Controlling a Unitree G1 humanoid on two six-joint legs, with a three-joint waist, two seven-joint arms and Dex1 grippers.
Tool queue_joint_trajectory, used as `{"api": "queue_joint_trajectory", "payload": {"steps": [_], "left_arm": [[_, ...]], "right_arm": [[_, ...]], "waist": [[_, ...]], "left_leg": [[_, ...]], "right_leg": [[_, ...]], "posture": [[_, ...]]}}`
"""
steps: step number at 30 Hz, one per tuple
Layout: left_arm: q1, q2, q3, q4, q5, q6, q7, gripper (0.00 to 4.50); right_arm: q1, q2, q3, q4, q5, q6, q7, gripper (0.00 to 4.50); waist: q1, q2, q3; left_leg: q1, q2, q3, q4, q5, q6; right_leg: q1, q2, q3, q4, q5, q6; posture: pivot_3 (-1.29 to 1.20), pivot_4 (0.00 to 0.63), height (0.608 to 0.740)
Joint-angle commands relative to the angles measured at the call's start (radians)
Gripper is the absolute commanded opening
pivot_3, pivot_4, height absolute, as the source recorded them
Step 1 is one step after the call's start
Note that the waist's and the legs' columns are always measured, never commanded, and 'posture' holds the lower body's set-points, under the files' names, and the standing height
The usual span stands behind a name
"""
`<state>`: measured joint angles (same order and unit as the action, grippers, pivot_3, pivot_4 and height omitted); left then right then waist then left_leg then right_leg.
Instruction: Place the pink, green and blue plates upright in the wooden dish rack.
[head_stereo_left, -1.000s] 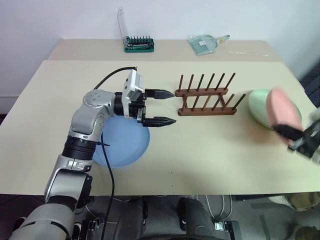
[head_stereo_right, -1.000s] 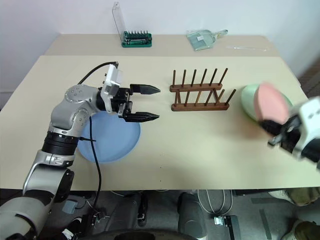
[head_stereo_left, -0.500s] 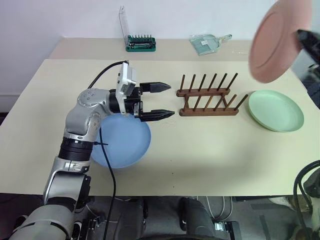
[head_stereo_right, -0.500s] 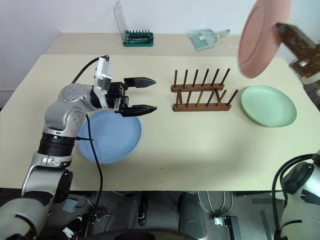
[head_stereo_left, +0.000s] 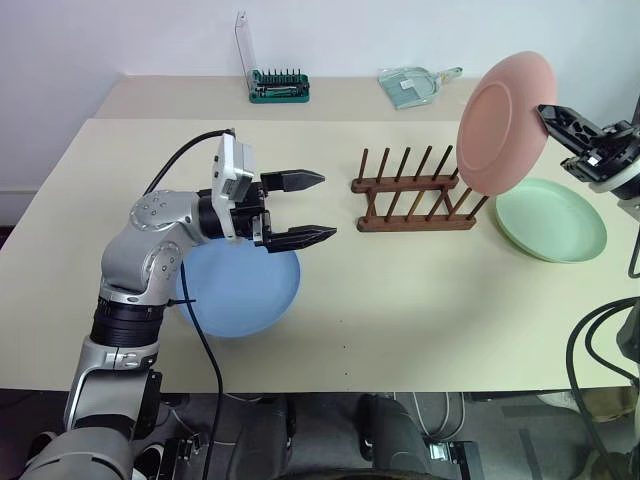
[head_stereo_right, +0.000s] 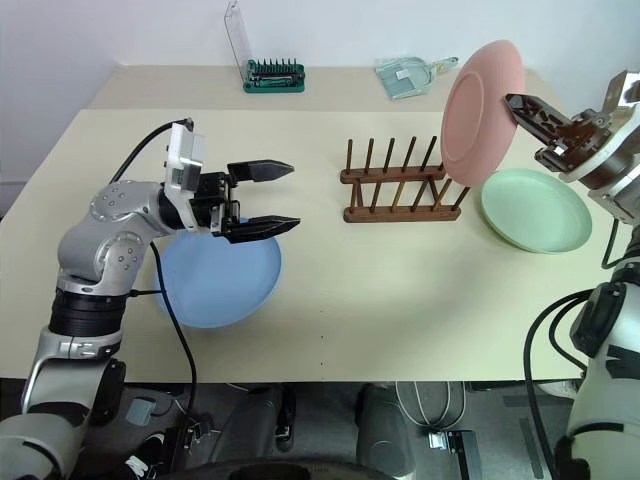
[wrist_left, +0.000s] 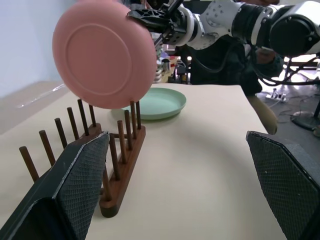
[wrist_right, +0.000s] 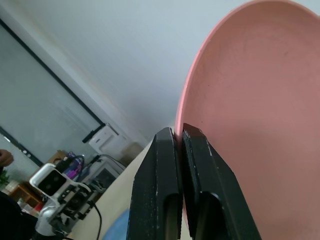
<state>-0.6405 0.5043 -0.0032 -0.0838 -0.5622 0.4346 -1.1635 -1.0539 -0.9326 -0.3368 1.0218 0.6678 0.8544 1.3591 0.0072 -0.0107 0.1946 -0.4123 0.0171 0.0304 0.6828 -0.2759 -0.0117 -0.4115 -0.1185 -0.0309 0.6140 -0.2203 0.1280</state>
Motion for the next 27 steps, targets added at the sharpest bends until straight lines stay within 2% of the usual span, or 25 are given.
{"api": "queue_joint_trajectory", "payload": {"steps": [1,4,6,9,14,19,22,27], "left_arm": [[-0.005,0.011,0.021,-0.034,-0.020,-0.002,0.010,4.50],[-0.009,0.013,0.016,-0.026,-0.019,-0.007,0.010,4.50],[-0.011,0.013,0.013,-0.025,-0.018,-0.008,0.010,4.50],[-0.014,0.012,0.009,-0.023,-0.017,-0.008,0.009,4.50],[-0.020,0.009,0.003,-0.014,-0.013,-0.012,0.005,4.50],[-0.020,0.004,0.001,-0.021,-0.018,-0.009,0.008,4.50],[-0.013,0.003,-0.001,-0.026,-0.016,-0.015,0.013,4.50],[-0.010,-0.008,-0.003,-0.026,-0.011,-0.030,0.024,4.50]], "right_arm": [[-0.031,-0.027,-0.006,0.044,-0.046,-0.058,0.025,0.05],[-0.016,-0.009,-0.004,0.071,-0.084,-0.099,0.024,0.05],[-0.013,-0.003,-0.010,0.088,-0.095,-0.094,0.024,0.65],[-0.011,0.001,-0.018,0.087,-0.108,-0.107,0.022,1.92],[-0.016,0.008,-0.041,0.059,-0.119,-0.182,-0.033,4.46],[-0.014,0.015,-0.152,-0.011,-0.107,-0.451,-0.233,4.46],[0.114,0.008,-0.145,-0.150,-0.157,-0.556,-0.280,4.46],[0.323,-0.027,-0.165,-0.350,-0.182,-0.560,-0.350,4.46]], "waist": [[0.000,0.000,0.000],[-0.001,0.000,0.000],[-0.001,0.000,0.000],[-0.001,0.000,0.000],[-0.002,0.000,0.000],[-0.002,0.001,0.000],[0.003,0.001,0.000],[0.004,0.001,0.000]], "left_leg": [[0.000,0.000,0.000,0.000,0.000,0.000],[0.000,0.000,0.000,0.000,0.000,0.000],[0.000,0.000,0.000,0.000,0.000,0.000],[0.000,0.000,0.000,0.000,0.000,0.000],[0.000,0.000,0.000,0.000,0.000,0.000],[0.000,0.000,0.000,0.000,0.000,0.000],[0.000,0.000,0.000,0.000,0.000,0.000],[0.000,0.000,0.000,0.001,0.000,0.000]], "right_leg": [[0.000,0.000,0.000,0.000,0.000,0.000],[0.000,0.000,0.000,0.000,0.000,0.000],[0.000,0.000,0.000,0.000,0.000,0.000],[0.000,0.000,0.000,0.000,0.000,0.000],[0.000,0.000,0.000,0.000,0.000,0.000],[0.000,0.000,0.000,0.000,0.000,0.000],[0.000,0.000,0.000,0.000,0.000,0.000],[0.001,0.000,0.000,0.000,0.000,0.001]], "posture": [[0.00,0.150,0.724],[0.00,0.150,0.724],[0.00,0.150,0.724],[0.00,0.150,0.724],[0.00,0.150,0.724],[0.00,0.150,0.724],[0.00,0.150,0.724],[0.00,0.150,0.724]]}}
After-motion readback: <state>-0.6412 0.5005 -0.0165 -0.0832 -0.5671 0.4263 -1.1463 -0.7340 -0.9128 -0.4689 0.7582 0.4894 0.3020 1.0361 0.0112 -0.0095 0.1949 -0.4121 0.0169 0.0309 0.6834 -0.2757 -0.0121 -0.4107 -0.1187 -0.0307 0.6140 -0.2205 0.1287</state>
